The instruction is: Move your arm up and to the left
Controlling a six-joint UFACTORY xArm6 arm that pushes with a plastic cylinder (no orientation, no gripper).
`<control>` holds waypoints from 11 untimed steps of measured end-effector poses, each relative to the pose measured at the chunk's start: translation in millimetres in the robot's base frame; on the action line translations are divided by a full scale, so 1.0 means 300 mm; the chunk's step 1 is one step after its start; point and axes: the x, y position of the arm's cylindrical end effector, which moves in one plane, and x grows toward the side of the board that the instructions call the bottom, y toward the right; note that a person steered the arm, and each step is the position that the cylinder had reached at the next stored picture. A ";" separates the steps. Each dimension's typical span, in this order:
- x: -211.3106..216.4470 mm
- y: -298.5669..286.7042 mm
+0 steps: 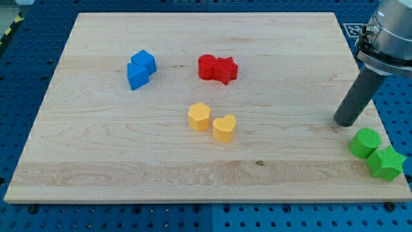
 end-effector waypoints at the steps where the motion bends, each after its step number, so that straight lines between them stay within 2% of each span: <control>1: -0.049 -0.029; 5: -0.290 -0.154; 8: -0.351 -0.198; 11: -0.450 -0.443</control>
